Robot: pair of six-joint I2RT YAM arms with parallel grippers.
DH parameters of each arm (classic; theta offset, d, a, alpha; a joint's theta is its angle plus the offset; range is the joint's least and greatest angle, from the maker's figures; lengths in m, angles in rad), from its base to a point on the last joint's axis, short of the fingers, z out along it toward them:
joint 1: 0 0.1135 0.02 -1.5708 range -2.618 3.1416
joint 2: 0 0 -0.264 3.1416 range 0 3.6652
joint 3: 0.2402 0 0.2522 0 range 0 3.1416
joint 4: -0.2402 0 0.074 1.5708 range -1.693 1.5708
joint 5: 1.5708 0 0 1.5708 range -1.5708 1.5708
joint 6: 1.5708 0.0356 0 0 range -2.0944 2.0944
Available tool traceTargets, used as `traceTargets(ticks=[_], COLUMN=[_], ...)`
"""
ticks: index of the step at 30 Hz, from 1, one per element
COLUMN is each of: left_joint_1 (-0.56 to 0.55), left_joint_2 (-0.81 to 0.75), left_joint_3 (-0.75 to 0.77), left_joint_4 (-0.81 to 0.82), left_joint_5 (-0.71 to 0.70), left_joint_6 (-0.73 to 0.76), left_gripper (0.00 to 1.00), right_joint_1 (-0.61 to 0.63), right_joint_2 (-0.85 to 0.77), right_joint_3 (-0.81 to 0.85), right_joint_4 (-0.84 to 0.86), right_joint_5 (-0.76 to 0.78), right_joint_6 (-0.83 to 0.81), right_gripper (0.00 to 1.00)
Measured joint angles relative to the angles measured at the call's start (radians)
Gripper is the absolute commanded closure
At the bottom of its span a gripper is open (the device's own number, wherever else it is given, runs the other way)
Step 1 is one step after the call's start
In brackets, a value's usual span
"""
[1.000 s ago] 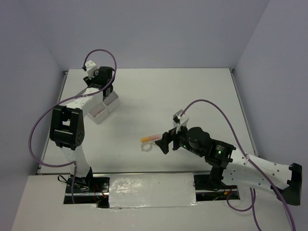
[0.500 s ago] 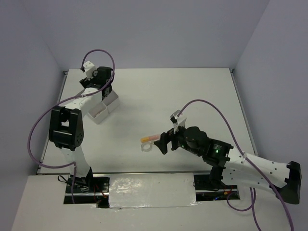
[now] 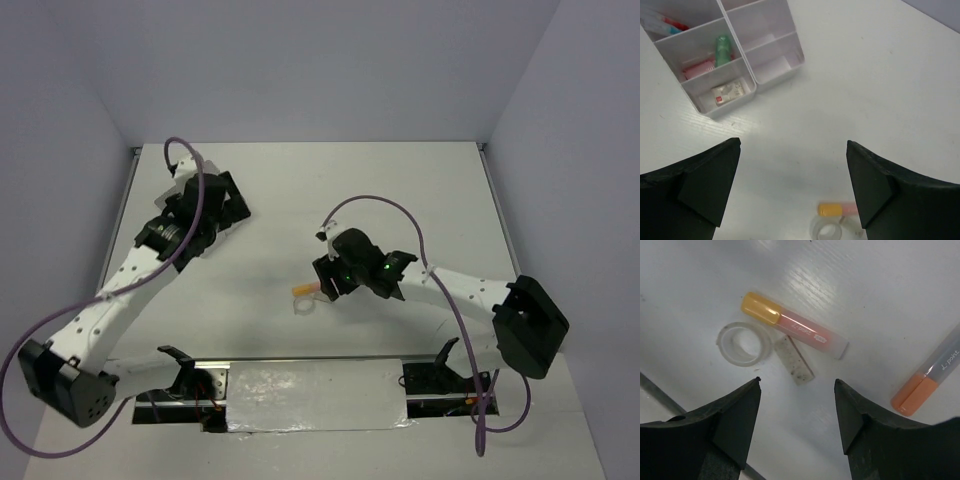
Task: Sort the stationery into containers
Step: Pick up the stationery from the center of the board.
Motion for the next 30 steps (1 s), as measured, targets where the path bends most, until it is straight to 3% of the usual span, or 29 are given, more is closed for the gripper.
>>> traceTargets(ticks=[3, 9, 19, 22, 27, 29, 30], left_joint_1=[-0.053, -0.052, -0.052, -0.052, -0.052, -0.052, -0.052], left_joint_2=[-0.135, -0.339, -0.309, -0.275, -0.282, -0.291, -0.296], left_joint_3=[-0.041, -0.066, -0.156, -0.187, -0.194, -0.194, -0.194], left_joint_4=[-0.051, -0.126, -0.138, -0.139, -0.134, -0.127, -0.121], left_joint_5=[0.028, 0.031, 0.056, 0.076, 0.09, 0.102, 0.114], left_joint_6=[0.013, 0.047, 0.089, 0.103, 0.105, 0.104, 0.104], left_gripper=[0.01, 0.01, 0.01, 0.01, 0.01, 0.01, 0.01], right_joint_1=[-0.042, -0.034, -0.026, -0.017, 0.013, 0.027, 0.038], right_joint_2=[0.051, 0.192, 0.318, 0.325, 0.335, 0.328, 0.318], right_joint_3=[0.001, 0.013, 0.087, 0.093, 0.114, 0.114, 0.113], right_joint_4=[0.0, -0.005, -0.008, -0.011, -0.042, -0.056, -0.07], right_joint_5=[-0.057, -0.105, -0.076, -0.056, -0.011, -0.003, -0.006], right_joint_6=[-0.035, -0.072, -0.092, -0.099, -0.098, -0.088, -0.083], right_gripper=[0.36, 0.41, 0.53, 0.68, 0.78, 0.98, 1.0])
